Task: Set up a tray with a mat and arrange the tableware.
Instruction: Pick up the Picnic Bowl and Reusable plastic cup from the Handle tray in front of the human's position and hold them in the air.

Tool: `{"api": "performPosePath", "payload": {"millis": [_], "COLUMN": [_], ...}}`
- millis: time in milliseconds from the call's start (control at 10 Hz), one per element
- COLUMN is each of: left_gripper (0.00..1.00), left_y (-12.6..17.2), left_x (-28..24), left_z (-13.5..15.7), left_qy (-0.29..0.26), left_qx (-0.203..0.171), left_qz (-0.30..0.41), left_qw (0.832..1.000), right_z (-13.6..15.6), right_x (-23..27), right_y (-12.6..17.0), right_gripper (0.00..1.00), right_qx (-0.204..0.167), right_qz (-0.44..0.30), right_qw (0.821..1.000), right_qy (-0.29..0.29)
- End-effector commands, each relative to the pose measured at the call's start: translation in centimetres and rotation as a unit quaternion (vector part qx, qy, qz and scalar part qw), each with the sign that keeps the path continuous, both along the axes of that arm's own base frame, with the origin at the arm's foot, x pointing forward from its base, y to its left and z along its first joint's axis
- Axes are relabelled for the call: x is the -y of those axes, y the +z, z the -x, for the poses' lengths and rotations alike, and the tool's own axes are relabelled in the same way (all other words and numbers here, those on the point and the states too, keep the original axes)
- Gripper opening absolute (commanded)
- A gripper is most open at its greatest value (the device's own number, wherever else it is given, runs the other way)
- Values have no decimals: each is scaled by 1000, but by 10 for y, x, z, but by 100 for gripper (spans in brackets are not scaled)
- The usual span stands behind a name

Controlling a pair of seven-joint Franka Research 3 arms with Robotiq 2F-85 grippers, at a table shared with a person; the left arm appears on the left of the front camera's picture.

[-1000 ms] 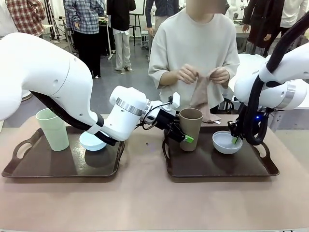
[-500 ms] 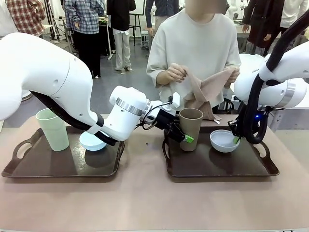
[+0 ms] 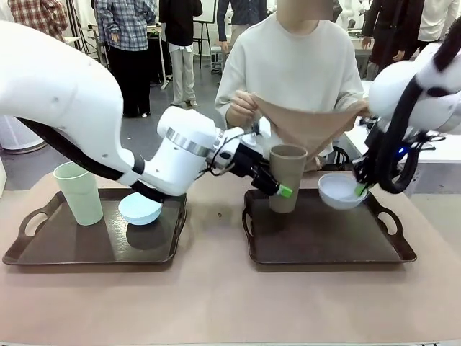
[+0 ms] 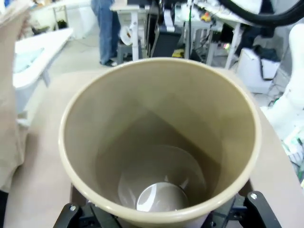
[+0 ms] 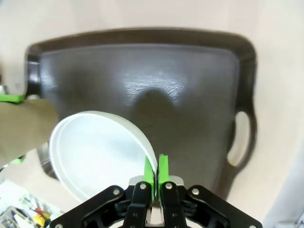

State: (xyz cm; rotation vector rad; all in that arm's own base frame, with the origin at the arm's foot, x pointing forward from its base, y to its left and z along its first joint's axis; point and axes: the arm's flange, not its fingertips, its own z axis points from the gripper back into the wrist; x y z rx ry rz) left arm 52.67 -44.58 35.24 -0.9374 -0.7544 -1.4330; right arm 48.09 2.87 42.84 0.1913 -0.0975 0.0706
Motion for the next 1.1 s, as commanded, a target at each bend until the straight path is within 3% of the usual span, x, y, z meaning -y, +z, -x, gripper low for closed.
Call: {"api": "performPosePath", "payload": {"millis": [0,200,500,700,800,1000], "left_gripper": [0,0,0,0,0,0], "left_y": [46,85,117,121,121,121], "left_x": [-19,-24,-19,-24,-17,-17], "left_z": [30,50,79,86,76,76], "left_qy": [22,34,41,47,33,33], "left_qx": [25,35,40,47,44,44], "left_qz": [-17,-27,-39,-35,-24,-24], "left_qw": [999,998,998,997,998,998], "right_z": [39,61,87,83,84,84], "right_x": [11,13,12,9,15,15], "right_y": [37,65,96,97,102,102], "right_gripper": [0,0,0,0,0,0], "right_qx": [34,48,66,47,70,70], "right_qz": [-21,-4,14,24,6,6], "right_qw": [999,999,998,998,998,998], "right_qy": [12,-2,-19,-15,-8,-8]}}
